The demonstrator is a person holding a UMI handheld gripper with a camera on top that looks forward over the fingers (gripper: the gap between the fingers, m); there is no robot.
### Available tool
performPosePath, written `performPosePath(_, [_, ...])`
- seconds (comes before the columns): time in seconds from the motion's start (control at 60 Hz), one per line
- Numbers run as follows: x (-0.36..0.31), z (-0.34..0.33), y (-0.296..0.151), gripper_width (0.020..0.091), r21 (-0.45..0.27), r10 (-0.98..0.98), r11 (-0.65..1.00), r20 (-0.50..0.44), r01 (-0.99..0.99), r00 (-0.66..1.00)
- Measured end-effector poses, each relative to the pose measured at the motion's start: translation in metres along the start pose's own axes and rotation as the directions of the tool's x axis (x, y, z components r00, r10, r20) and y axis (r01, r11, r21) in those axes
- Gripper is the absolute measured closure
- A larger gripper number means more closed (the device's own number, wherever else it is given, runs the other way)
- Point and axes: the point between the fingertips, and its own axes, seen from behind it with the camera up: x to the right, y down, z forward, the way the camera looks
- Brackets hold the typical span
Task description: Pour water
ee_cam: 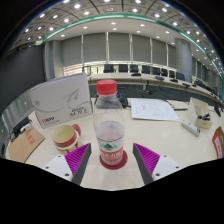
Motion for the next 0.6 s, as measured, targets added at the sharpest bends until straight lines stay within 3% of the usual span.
performPosePath(0.283, [-0.032,-0.162,0.012,0.0243,-0.091,-0.004,0.996,-0.119,-0.007,0.993])
performPosePath(0.6, [-0.084,-0.317,0.032,0.0247,-0.075,-0.048,0.997,-0.221,0.032,0.974])
